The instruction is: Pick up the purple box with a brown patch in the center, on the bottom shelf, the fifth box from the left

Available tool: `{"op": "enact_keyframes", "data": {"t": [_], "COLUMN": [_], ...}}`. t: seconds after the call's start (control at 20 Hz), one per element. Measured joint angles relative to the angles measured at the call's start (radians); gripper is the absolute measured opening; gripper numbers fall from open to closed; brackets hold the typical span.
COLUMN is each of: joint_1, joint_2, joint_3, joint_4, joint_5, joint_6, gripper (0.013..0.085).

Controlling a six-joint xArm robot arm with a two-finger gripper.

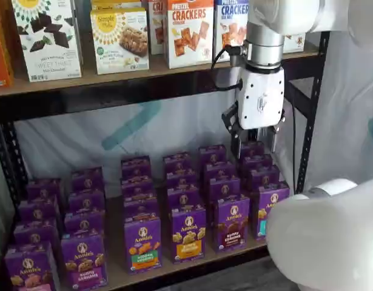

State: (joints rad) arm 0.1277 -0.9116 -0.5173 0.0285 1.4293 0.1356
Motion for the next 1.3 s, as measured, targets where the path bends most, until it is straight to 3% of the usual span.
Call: {"op": "enact_keyframes", "data": {"t": [0.35, 0.55, 0.7, 0.9, 1.3], "joint_1": [-0.003, 0.016, 0.021, 0.014, 0.004], "joint_2": [-0.010, 0.002, 0.018, 0.061, 0.227], "joint_3": [0.015, 0.030, 0.052, 0.078, 0.107], "joint_4": [0.015, -0.003, -0.004, 0.031, 0.075], "joint_5": [-0.026, -0.049, -0.094, -0.158, -0.321], "joint_6": [-0.006, 0.015, 0.020, 0.003, -0.037], "gripper": [0.0850, 0.0850, 0.0850, 0.0850, 0.0850]}}
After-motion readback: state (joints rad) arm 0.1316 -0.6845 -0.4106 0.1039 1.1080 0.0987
